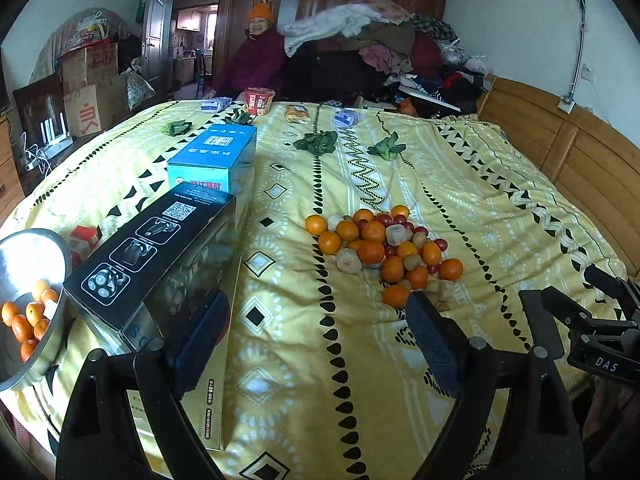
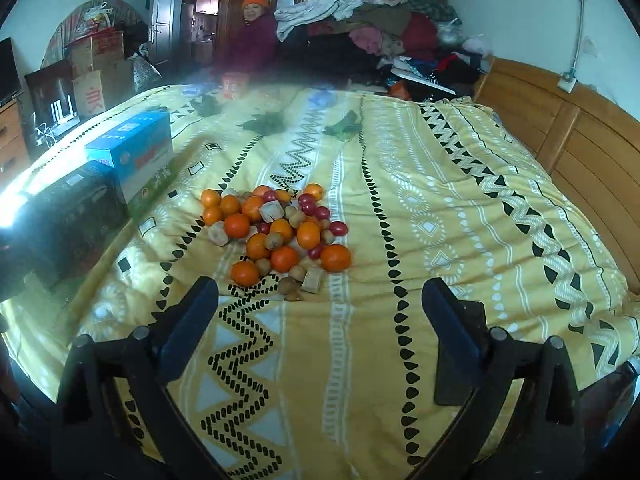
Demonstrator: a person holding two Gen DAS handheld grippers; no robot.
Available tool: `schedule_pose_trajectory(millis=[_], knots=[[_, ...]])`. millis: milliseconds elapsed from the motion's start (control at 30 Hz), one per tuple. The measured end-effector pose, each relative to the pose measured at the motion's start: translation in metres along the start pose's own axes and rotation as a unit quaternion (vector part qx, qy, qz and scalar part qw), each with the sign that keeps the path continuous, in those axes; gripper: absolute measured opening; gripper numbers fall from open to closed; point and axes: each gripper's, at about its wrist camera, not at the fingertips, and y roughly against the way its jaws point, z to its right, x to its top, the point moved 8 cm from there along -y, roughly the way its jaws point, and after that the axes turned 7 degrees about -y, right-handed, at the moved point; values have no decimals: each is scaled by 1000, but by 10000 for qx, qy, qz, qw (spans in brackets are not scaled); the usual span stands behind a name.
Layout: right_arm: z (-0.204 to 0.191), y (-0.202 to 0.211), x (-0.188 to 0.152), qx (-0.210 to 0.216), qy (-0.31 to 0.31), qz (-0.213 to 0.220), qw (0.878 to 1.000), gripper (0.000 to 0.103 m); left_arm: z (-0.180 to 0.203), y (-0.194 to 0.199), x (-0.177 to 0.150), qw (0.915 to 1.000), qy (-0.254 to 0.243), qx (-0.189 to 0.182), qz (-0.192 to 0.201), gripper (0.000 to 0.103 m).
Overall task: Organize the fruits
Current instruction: 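Move both empty tools back toward the fruit pile, then grasp an orange with the right tool while the left tool grasps a brown kiwi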
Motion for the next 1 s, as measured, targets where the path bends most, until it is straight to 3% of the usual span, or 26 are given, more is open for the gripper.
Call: schedule_pose_trajectory(millis=[1000], knots=[[2, -16, -18, 446, -114, -305, 9985, 102, 13, -23, -21, 9993, -31, -82, -357, 91]])
